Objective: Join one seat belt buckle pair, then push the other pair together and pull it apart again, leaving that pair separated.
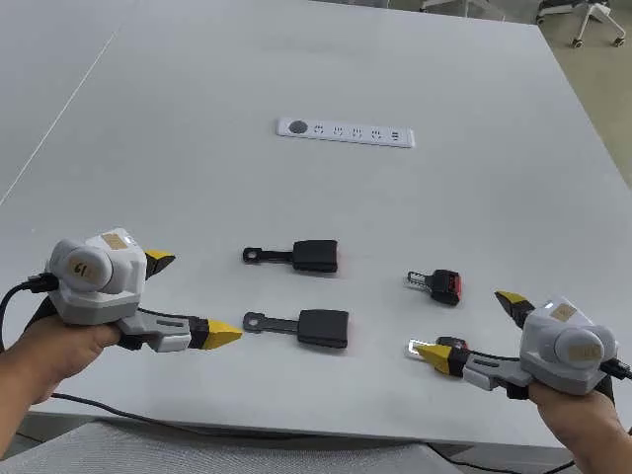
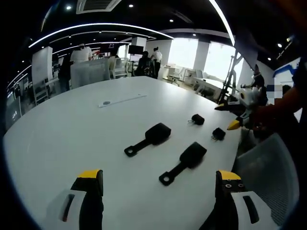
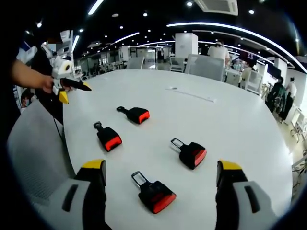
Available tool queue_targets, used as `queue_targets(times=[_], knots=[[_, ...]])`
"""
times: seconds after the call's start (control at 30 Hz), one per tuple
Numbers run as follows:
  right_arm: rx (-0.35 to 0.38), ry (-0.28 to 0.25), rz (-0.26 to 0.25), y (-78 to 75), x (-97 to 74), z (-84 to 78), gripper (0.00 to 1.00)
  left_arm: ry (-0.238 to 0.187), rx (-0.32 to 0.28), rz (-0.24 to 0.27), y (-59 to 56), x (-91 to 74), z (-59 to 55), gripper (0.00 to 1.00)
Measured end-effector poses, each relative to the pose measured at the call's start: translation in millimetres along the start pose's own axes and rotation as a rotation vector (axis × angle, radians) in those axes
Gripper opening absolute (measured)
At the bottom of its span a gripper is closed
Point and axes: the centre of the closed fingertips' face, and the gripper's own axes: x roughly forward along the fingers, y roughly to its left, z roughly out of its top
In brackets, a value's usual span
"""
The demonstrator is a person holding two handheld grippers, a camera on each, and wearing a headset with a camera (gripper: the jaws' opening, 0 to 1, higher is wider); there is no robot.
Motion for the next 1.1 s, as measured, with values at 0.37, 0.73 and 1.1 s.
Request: queue_targets(times=[0.37, 0.73, 1.1], knots=[[0.0, -0.003, 0.0, 0.6, 0.0, 0.0, 0.96, 0.0, 0.001, -0.002, -1.4, 0.1, 0.2, 1.0], [0.003, 0.0, 0.002, 2.2, -0.5, -1.4, 0.96, 0.003, 0.0, -0.001, -1.6, -1.2, -1.1, 1.0], [0.0, -0.003, 0.002, 2.0, -1.2, -1.2, 0.96, 0.001, 0.002, 0.003, -1.3, -1.4, 0.2, 1.0]])
